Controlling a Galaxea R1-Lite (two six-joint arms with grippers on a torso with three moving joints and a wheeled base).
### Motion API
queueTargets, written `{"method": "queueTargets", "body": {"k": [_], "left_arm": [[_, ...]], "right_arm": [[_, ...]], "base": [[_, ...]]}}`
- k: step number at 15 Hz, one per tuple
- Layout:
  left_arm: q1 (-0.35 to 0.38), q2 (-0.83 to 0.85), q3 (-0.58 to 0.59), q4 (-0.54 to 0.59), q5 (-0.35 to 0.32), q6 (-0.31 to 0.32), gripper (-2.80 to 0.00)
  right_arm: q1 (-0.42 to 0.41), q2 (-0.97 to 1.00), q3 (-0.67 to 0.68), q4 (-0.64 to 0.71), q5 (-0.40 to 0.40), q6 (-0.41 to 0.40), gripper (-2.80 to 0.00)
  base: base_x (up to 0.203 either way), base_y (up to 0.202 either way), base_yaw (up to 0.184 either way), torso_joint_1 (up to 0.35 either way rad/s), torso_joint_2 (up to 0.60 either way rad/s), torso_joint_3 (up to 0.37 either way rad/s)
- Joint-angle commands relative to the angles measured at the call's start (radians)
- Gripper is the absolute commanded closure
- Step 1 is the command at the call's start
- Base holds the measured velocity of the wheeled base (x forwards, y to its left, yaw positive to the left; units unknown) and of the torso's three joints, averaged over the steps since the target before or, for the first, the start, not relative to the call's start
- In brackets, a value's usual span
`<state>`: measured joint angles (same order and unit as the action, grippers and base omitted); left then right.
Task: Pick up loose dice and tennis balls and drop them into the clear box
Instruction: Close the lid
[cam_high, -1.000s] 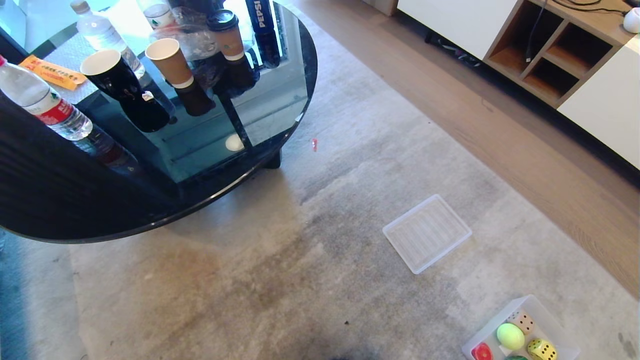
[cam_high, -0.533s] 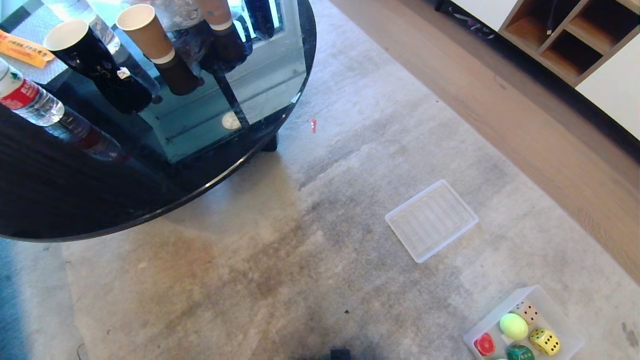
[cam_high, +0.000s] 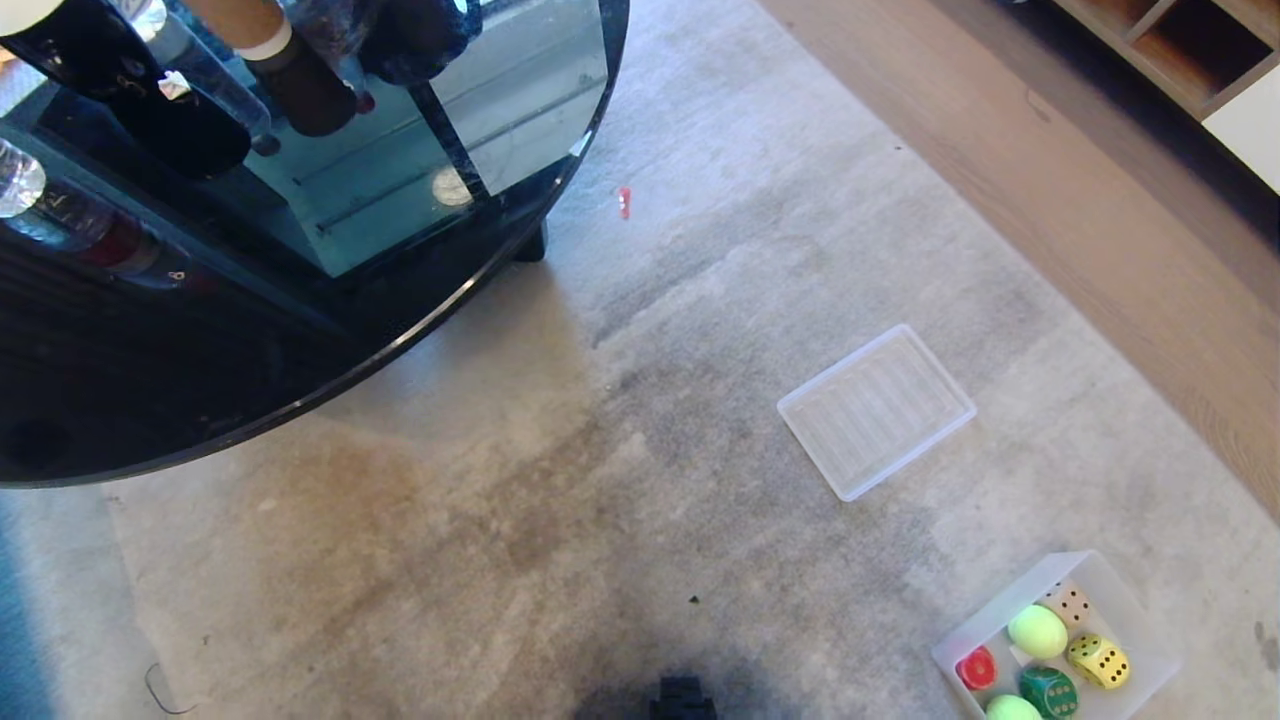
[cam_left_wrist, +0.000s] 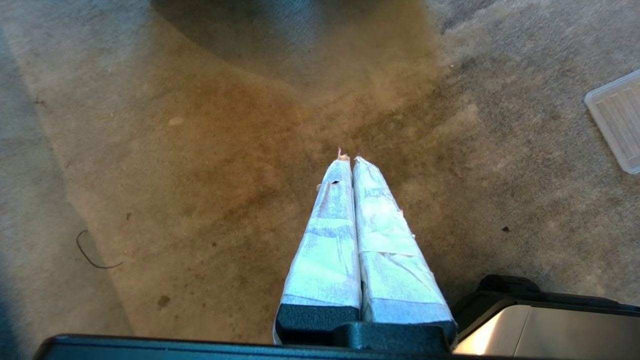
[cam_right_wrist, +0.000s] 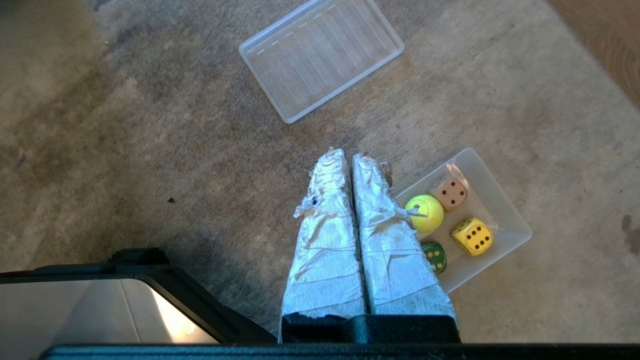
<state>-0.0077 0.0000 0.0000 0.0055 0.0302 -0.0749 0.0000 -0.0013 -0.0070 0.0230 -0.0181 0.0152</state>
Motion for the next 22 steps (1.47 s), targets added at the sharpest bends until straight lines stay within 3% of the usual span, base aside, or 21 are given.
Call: {"method": "queueTargets", "body": {"k": [1, 22], "left_arm": [[0.0, 0.0, 0.0, 0.001, 0.0, 0.0, 0.0], [0.0, 0.0, 0.0, 0.001, 0.0, 0.0, 0.0]], "right_arm": [[0.0, 0.0, -0.001, 0.002, 0.0, 0.0, 0.0], [0.0, 0.0, 0.001, 0.0, 0.0, 0.0, 0.0]], "base": [[0.0, 0.0, 0.0, 0.002, 0.0, -0.2], [0.0, 0.0, 0.0, 0.003, 0.0, -0.2]]}}
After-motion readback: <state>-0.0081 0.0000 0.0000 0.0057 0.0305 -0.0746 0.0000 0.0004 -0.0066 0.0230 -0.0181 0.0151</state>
